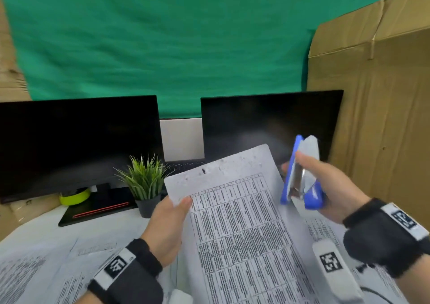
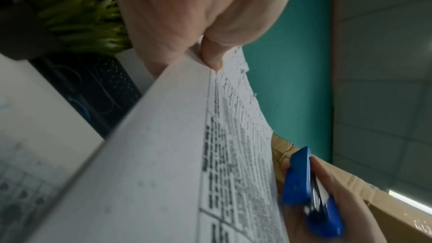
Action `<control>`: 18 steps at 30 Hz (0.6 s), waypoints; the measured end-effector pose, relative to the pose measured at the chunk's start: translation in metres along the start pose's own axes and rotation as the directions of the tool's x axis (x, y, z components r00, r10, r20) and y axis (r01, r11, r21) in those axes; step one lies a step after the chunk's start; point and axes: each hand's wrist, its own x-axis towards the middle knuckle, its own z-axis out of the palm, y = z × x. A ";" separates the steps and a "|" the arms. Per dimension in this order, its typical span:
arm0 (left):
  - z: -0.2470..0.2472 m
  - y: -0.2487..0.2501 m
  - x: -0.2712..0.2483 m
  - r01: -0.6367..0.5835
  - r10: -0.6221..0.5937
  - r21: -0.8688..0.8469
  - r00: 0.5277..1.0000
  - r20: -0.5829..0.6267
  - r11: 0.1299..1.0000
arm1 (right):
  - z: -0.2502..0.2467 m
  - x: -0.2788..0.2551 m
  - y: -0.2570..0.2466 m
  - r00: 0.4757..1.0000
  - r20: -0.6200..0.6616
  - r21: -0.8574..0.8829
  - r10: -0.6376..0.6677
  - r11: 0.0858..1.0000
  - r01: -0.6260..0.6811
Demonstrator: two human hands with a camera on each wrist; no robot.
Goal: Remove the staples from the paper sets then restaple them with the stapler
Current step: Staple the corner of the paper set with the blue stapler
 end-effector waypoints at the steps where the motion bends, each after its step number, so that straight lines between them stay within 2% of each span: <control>1: 0.006 -0.001 0.003 0.032 -0.031 -0.043 0.999 0.025 0.999 | -0.003 -0.005 0.006 0.996 0.059 -0.046 0.064 0.997 -0.061; 3: 0.018 -0.005 0.008 0.112 -0.107 -0.065 0.991 0.076 0.992 | -0.010 -0.005 0.018 0.990 0.076 -0.193 0.120 0.976 -0.104; 4: 0.021 -0.008 0.011 0.148 -0.146 -0.018 0.985 0.090 0.989 | -0.016 -0.002 0.022 0.993 0.034 -0.270 0.116 0.957 -0.102; 6: 0.020 -0.020 0.018 0.197 -0.212 0.156 0.974 0.081 0.968 | -0.036 0.007 0.028 0.990 -0.121 -0.418 0.065 0.902 -0.110; 8: 0.004 -0.037 0.028 0.201 -0.239 0.407 0.970 0.043 0.891 | -0.065 0.020 0.033 0.957 -0.288 -0.520 0.018 0.837 -0.172; 9: -0.007 -0.045 0.032 0.185 -0.250 0.562 0.967 0.041 0.806 | -0.080 0.025 0.036 0.933 -0.360 -0.584 -0.013 0.783 -0.214; 11: -0.030 -0.057 0.039 0.129 -0.298 0.831 0.953 0.046 0.541 | -0.106 0.033 0.043 0.876 -0.478 -0.730 -0.066 0.584 -0.354; 12: -0.039 -0.062 0.043 0.104 -0.318 0.901 0.947 0.039 0.421 | -0.115 0.038 0.049 0.846 -0.523 -0.773 -0.107 0.478 -0.417; 13: -0.046 -0.066 0.045 0.098 -0.335 0.933 0.942 0.025 0.346 | -0.113 0.038 0.052 0.831 -0.538 -0.786 -0.146 0.444 -0.431; 14: -0.051 -0.070 0.049 0.099 -0.353 0.949 0.935 0.014 0.300 | -0.106 0.037 0.057 0.844 -0.517 -0.775 -0.140 0.496 -0.392; 15: -0.053 -0.074 0.052 0.103 -0.375 0.957 0.927 0.006 0.270 | -0.090 0.034 0.062 0.877 -0.469 -0.725 -0.102 0.611 -0.317; 16: -0.053 -0.077 0.055 0.105 -0.402 0.963 0.916 0.003 0.247 | -0.073 0.032 0.071 0.919 -0.392 -0.678 -0.027 0.684 -0.269; 17: -0.052 -0.080 0.059 0.109 -0.432 0.969 0.902 -0.004 0.220 | -0.053 0.029 0.081 0.956 -0.290 -0.639 0.039 0.736 -0.224; 18: -0.050 -0.084 0.061 0.110 -0.459 0.975 0.888 -0.010 0.191 | -0.034 0.029 0.093 0.981 -0.178 -0.639 0.081 0.748 -0.178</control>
